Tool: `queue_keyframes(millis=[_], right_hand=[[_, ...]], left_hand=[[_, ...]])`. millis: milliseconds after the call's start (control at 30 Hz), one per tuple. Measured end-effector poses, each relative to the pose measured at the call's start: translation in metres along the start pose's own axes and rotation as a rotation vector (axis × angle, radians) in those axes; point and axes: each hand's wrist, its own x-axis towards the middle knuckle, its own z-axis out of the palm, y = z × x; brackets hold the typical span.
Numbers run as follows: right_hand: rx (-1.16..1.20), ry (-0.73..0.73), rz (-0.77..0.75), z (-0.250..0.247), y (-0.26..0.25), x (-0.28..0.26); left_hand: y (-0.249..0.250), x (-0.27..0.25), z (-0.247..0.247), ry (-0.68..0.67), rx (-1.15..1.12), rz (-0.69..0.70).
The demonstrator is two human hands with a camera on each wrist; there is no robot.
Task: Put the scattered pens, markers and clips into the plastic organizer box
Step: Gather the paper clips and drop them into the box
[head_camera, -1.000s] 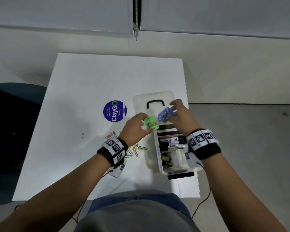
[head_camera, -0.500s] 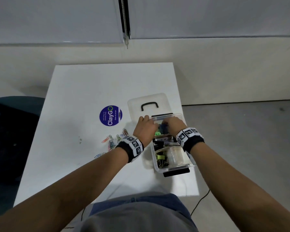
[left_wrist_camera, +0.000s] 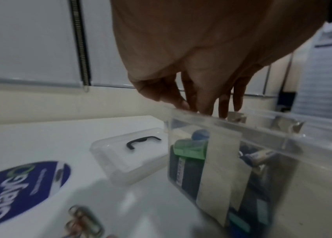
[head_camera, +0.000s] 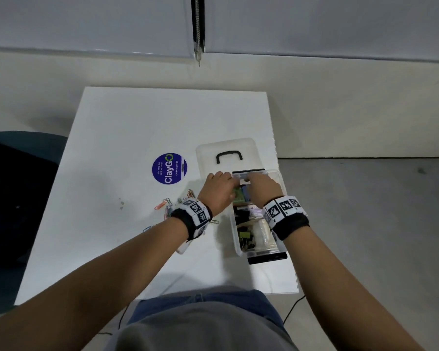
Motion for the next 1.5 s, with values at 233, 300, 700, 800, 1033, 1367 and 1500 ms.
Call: queue_keyframes(millis=[233, 300, 700, 800, 1033, 1367, 1500], right_hand=[[0.219, 0.125, -0.146, 0.011, -0.048, -0.006], [0.225, 0.071, -0.138, 0.017, -0.052, -0.005], [-0.159, -0.247, -0.036, 0.008, -0.023, 0.004], [-0.205, -0.240, -0.075, 0.010, -0.024, 0.005], [-0.174, -0.155, -0.080, 0.018, -0.026, 0.003], [0.151, 0.023, -0.171, 0.000, -0.077, -0.027], [0.125, -0.240, -0.104, 0.074, -0.118, -0.035]], left_hand=[[-0.083, -0.064, -0.004, 0.072, -0.425, -0.338], [-0.110, -0.088, 0.003, -0.022, -0.365, -0.412], [-0.146, -0.120, 0.035, -0.245, -0.167, -0.518], [-0.148, -0.121, 0.035, -0.262, -0.160, -0.512], [-0.153, -0.130, 0.033, -0.238, -0.187, -0.548], [-0.162, -0.166, 0.030, -0.535, -0.148, -0.727], [-0.140, -0.167, 0.039, -0.514, -0.175, -0.668]])
